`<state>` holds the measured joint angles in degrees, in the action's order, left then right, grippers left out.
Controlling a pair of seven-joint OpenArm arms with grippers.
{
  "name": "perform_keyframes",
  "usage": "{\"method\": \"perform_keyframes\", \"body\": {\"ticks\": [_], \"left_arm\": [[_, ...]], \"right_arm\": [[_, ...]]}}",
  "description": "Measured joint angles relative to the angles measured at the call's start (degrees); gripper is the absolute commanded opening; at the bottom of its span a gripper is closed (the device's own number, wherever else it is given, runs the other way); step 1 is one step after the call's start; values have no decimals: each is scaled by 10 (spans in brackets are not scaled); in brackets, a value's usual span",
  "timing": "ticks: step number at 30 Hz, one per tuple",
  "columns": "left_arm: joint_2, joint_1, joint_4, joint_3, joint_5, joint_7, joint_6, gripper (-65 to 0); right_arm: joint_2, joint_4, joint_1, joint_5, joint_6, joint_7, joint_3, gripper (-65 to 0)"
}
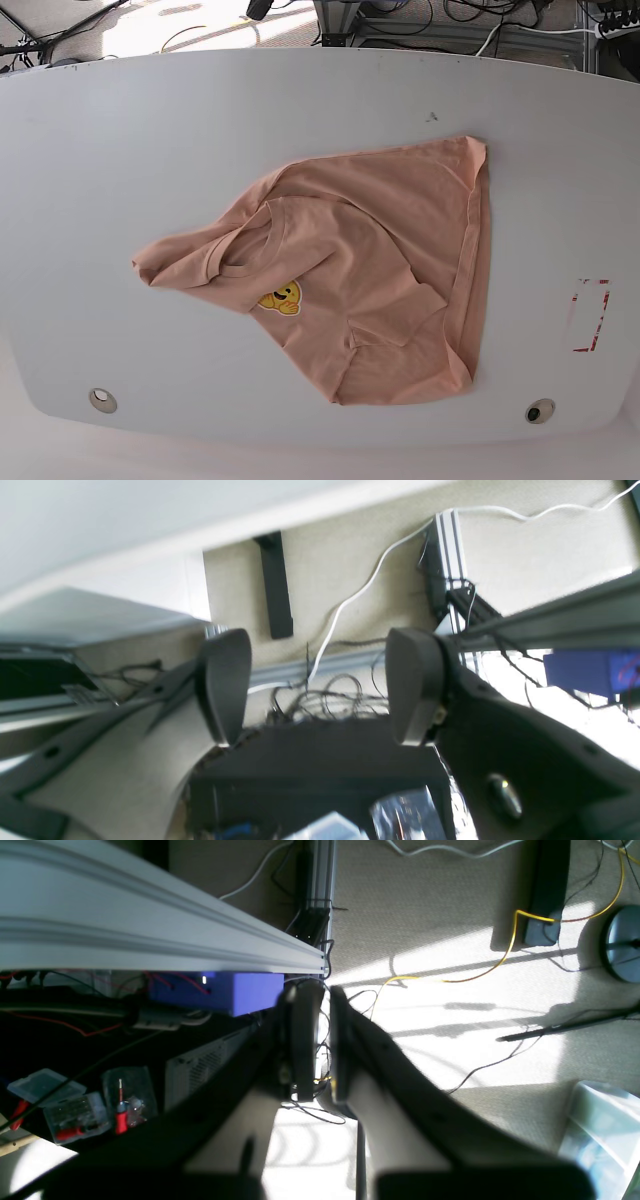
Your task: Fold the T-shirt properly
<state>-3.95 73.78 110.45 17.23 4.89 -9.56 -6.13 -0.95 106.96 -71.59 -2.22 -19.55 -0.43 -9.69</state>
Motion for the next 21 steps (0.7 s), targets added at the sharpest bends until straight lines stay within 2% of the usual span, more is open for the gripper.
{"method": "perform_keyframes", "body": {"ticks": [9, 15, 21], "left_arm": [[9, -1, 38, 3, -2, -2, -1, -261], [10, -31, 35, 8, -2, -1, -1, -260], [11, -71, 35, 8, -2, 1, -1, -258]], "right_arm": [[-5, 71, -16, -9, 1, 2, -22, -607], [-3, 75, 36, -82, -2, 3, -69, -607], [0, 75, 93, -87, 0, -1, -76, -604]]}}
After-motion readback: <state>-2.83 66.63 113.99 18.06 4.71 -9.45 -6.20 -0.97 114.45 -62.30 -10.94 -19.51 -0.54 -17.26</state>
